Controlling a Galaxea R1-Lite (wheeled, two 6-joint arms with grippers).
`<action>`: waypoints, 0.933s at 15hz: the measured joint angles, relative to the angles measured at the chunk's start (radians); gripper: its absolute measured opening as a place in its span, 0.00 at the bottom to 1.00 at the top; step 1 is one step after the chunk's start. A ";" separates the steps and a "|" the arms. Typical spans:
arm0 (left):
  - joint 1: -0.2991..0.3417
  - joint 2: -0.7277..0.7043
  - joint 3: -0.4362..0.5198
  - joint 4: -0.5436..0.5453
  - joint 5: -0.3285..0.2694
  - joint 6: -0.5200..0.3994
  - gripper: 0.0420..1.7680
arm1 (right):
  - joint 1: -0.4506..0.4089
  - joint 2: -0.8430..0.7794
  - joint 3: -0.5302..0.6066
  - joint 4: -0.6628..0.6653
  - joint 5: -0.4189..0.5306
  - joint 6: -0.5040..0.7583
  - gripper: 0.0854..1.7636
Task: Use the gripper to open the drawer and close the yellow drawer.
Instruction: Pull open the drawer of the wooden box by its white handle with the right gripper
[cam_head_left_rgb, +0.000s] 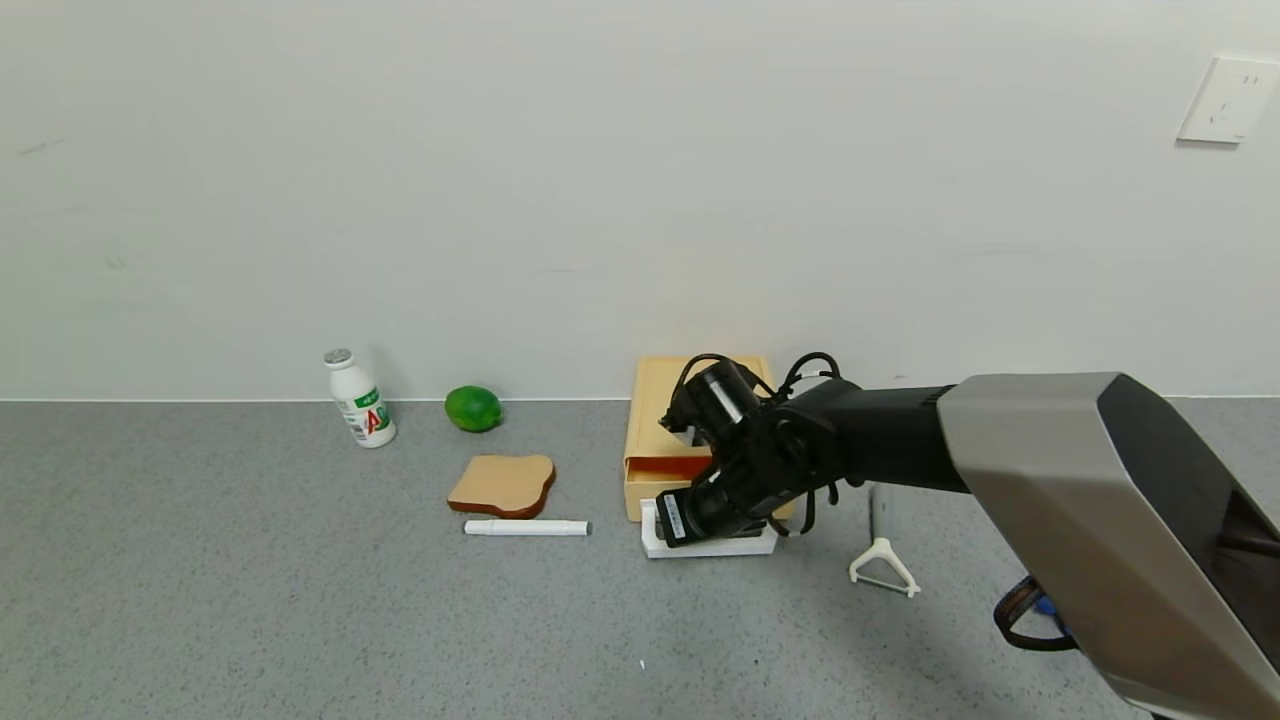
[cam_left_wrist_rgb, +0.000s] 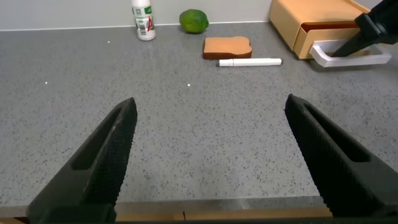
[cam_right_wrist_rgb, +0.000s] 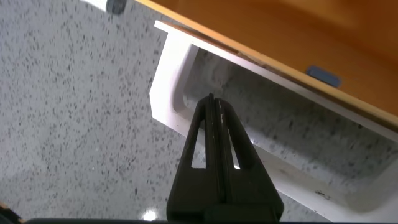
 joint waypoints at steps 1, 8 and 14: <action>0.000 0.000 0.000 0.000 0.000 0.000 0.97 | 0.006 -0.004 0.000 0.019 0.000 0.003 0.02; 0.000 0.000 0.000 0.000 0.000 0.000 0.97 | 0.048 -0.026 0.004 0.100 0.002 0.103 0.02; 0.000 0.000 0.000 0.000 0.000 0.001 0.97 | 0.093 -0.053 0.032 0.154 0.001 0.162 0.02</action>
